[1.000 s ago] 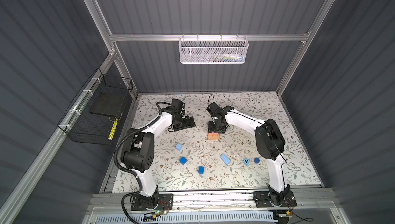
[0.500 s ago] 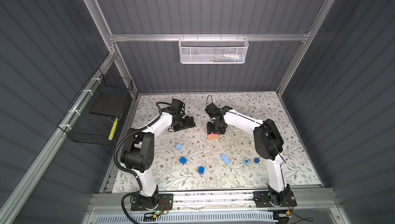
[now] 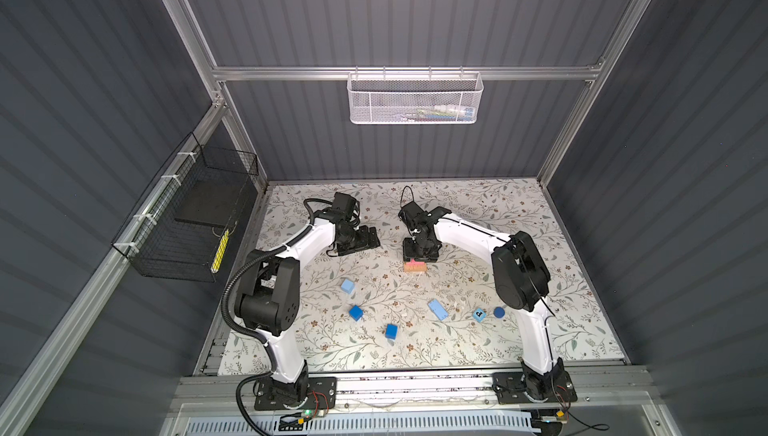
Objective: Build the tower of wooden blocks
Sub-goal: 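Lower the pink block onto the top wooden block with the right gripper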
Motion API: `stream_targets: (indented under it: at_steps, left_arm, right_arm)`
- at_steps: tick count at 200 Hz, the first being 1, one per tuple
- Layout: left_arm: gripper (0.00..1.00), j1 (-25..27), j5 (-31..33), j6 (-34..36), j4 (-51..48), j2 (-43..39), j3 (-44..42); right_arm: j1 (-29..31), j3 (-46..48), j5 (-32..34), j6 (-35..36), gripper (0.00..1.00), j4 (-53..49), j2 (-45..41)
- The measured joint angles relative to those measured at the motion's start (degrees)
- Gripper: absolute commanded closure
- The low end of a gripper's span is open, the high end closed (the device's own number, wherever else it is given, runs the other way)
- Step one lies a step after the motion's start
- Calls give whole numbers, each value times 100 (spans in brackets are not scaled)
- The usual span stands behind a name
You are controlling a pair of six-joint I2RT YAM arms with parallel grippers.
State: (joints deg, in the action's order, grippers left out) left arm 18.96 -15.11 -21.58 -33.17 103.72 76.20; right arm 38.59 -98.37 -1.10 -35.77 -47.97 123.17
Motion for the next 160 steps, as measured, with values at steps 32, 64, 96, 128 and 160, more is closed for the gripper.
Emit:
stream_targets:
  at_steps: [32,64,96,128,160]
  left_arm:
    - [9,0,0,0,0,0,0]
    - [9,-4,-2,0,0,0,0]
    - [9,-7,-2,0,0,0,0]
    - [9,-7,-2,0,0,0,-13]
    - [9,-7,-2,0,0,0,-15]
  right_arm:
    - [0,0,0,-20,41,-2,2]
    - [0,0,0,-20,40,-4,35]
    - [11,0,4,-20,38,-4,68]
    - [13,-11,2,-22,35,-7,76]
    - [15,-13,2,-24,32,-4,85]
